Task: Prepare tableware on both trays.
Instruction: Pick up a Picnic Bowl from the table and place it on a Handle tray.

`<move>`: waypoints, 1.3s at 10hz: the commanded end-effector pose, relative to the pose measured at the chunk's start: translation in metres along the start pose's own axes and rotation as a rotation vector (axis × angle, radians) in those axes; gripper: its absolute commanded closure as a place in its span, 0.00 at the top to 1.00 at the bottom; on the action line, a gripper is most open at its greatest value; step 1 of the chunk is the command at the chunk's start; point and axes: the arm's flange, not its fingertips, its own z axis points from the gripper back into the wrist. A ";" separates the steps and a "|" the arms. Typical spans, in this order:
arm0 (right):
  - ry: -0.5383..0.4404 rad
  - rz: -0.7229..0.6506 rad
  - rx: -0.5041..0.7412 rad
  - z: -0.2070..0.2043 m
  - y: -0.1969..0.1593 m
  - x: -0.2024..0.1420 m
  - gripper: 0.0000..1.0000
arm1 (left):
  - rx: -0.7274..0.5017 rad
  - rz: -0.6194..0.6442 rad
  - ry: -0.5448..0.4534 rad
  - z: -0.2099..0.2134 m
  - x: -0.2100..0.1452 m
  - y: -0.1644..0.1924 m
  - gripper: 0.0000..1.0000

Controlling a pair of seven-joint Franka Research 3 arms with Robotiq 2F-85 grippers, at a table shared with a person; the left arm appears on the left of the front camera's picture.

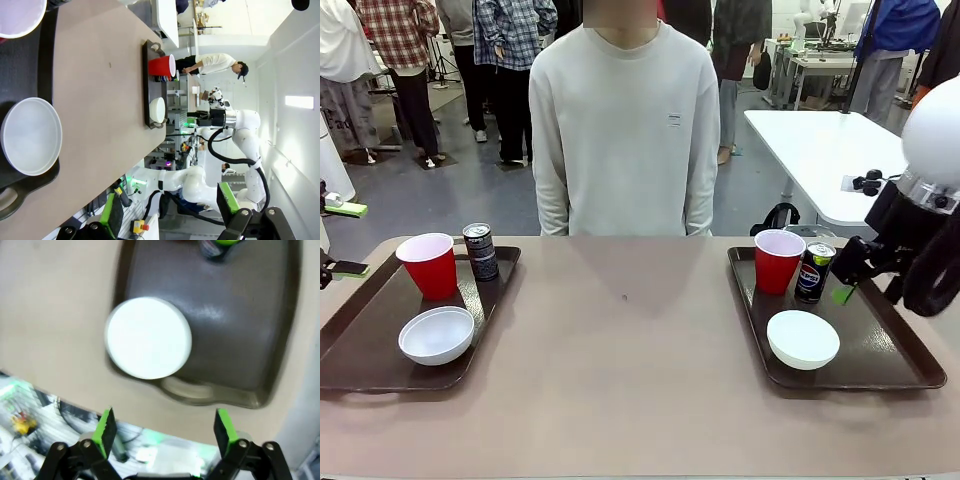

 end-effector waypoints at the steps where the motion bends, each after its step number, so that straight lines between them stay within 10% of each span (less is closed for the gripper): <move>1: -0.029 -0.122 0.632 0.038 -0.012 -0.025 1.00 | -0.006 -0.019 0.006 0.002 -0.002 0.001 1.00; 5: -0.158 -0.573 1.208 0.058 -0.093 -0.030 1.00 | -0.006 -0.019 0.006 0.002 -0.002 0.001 1.00; 8: -0.205 -0.545 1.281 0.055 -0.111 -0.059 1.00 | -0.006 -0.019 0.006 0.002 -0.002 0.001 1.00; 9: -0.119 -0.471 1.052 0.062 -0.117 -0.044 1.00 | -0.006 -0.019 0.006 0.002 -0.002 0.001 1.00; 13: -0.119 -0.471 1.052 0.062 -0.117 -0.044 1.00 | -0.006 -0.019 0.006 0.002 -0.002 0.001 1.00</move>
